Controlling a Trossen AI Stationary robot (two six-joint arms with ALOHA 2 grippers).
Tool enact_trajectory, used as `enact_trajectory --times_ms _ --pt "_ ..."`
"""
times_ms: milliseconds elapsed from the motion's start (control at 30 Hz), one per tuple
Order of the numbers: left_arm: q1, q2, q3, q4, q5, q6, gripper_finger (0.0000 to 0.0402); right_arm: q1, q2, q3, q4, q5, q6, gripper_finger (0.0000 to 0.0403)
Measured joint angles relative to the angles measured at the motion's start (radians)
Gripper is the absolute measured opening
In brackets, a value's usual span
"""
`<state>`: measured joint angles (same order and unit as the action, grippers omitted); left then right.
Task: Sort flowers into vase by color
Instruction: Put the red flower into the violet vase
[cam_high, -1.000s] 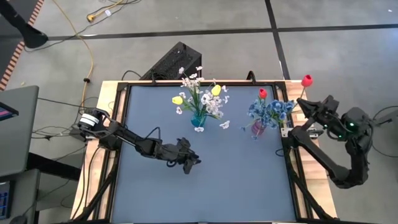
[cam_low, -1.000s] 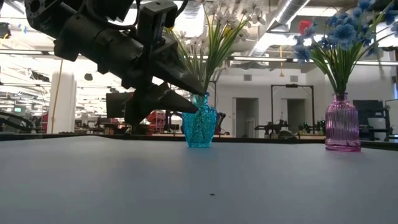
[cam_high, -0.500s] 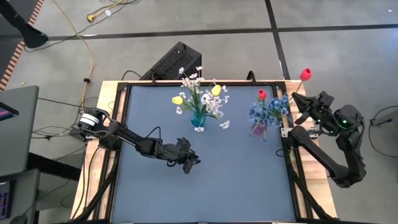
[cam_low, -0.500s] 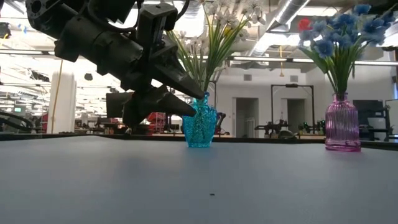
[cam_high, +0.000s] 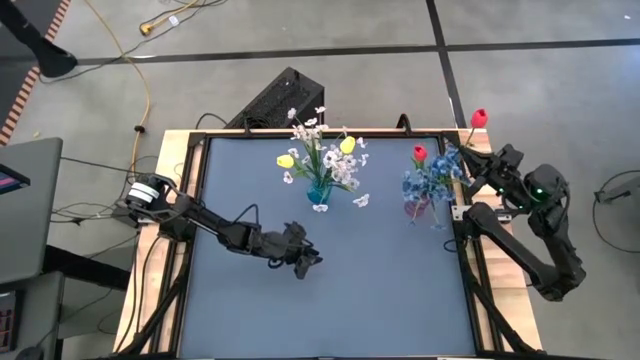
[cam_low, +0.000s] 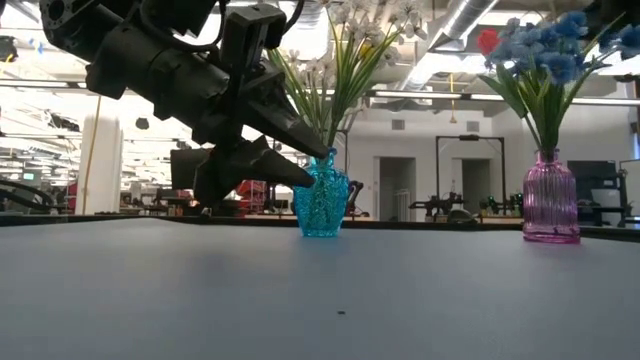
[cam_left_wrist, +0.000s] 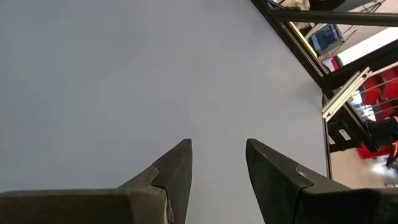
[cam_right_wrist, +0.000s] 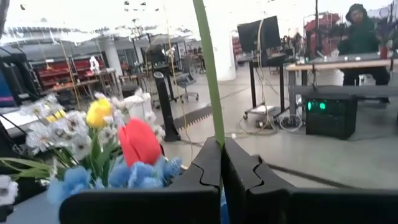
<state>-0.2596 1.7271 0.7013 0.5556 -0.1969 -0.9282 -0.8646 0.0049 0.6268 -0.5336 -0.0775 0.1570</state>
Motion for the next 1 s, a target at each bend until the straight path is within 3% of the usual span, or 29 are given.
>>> enact_trajectory --times_ms 333,1000 --pt "-0.006 0.000 0.000 0.000 0.000 -0.016 0.0139 0.000 0.000 -0.062 0.013 0.001 0.046 0.0024" --pt "-0.008 0.000 0.000 -0.001 0.000 -0.016 0.0139 -0.001 0.000 -0.064 0.037 0.035 0.068 0.0024"
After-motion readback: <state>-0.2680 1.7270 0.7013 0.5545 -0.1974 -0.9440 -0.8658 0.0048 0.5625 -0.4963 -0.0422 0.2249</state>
